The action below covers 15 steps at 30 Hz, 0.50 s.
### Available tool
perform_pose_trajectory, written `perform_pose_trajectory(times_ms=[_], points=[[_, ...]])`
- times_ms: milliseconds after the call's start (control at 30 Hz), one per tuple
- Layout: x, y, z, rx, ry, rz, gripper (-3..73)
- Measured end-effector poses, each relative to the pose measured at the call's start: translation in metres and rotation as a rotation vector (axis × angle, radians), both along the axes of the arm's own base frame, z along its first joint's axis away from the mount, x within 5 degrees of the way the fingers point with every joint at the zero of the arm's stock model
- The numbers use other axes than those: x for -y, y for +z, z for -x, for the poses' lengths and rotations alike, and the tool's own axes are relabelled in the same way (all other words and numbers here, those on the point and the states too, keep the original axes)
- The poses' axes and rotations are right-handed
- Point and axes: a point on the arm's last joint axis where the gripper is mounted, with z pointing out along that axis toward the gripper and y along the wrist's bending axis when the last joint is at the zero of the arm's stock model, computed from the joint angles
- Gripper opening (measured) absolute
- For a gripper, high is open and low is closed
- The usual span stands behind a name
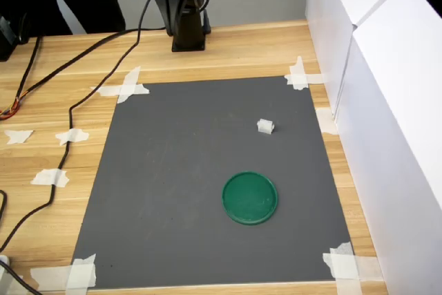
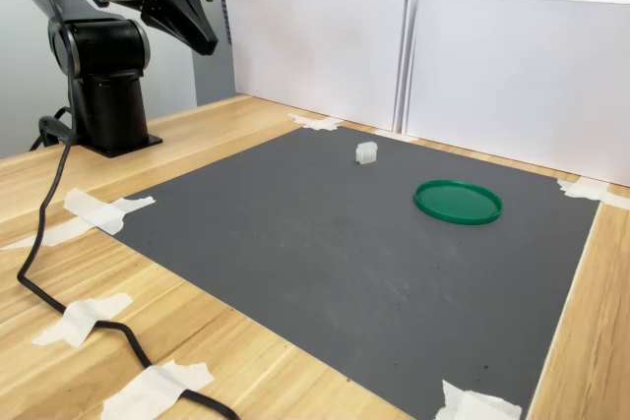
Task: Grasp a white terminal and put it on the green lid.
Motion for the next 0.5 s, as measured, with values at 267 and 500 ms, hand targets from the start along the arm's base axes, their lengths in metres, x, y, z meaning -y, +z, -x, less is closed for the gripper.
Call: perform_pose_trajectory(times_ms=[267, 500], points=[[0.002, 0.02, -0.031, -0.161, 0.134, 0.132, -1.6], [0.0, 0.042, -0.055, -0.27, 0.271, 0.165, -1.6]])
